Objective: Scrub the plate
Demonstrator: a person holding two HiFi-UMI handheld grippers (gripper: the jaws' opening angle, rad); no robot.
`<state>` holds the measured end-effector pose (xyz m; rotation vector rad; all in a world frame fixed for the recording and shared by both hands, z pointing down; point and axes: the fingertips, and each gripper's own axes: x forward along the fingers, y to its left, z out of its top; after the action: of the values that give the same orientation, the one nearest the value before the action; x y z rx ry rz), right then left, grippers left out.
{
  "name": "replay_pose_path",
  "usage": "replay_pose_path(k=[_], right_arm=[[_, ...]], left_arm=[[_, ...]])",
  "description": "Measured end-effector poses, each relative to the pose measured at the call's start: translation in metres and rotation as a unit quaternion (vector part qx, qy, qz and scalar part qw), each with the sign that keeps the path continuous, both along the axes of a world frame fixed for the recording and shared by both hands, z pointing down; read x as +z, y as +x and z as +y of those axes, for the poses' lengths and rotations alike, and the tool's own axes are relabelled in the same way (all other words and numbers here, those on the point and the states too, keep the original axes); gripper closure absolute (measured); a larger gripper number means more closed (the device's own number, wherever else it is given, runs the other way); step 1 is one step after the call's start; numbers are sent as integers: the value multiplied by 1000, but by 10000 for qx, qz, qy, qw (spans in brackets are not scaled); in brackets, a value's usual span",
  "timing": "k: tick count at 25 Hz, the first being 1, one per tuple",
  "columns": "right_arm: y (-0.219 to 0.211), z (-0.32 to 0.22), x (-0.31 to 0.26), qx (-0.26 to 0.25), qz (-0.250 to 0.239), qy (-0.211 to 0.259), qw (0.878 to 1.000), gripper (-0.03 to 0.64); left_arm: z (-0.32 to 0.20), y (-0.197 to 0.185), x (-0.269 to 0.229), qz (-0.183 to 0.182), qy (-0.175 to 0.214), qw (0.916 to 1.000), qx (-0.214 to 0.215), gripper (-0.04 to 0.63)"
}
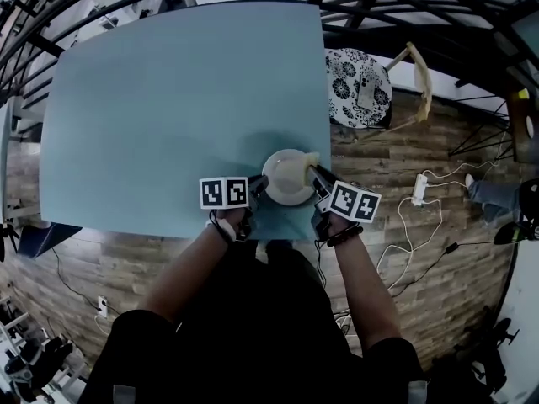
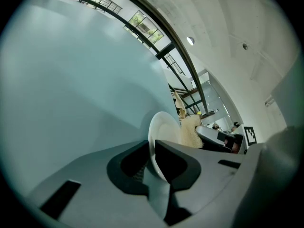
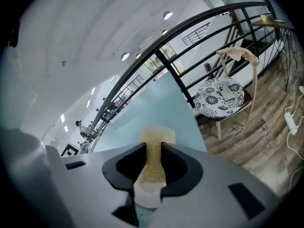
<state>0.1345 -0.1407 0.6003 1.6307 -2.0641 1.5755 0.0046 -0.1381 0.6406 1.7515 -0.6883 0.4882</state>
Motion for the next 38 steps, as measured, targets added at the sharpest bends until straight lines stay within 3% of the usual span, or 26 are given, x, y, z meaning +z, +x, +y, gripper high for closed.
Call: replay_pose_path(k=[4,12,17,31,38], right_arm=[[4,-11,-11,190,-51,155,9997,512],[-83,-39,-13,-713,-124,189,9972,512],[-103,-43,-4,-825,-235,59,9963,512],[-9,-17,-7,151,-133,97,9998,512],[30,15,-15,706,-161,40,9974,512]], left_arm=[[0,2,0,-16,18,10000,40,541],[3,0,-3,-56,51,9999,69,541],[2,-4,-5,-44,51,10000,68,541],[1,-4,-6,-90,96,9999,-14,541],[5,-4,-11,224,87,9996,-173,541]])
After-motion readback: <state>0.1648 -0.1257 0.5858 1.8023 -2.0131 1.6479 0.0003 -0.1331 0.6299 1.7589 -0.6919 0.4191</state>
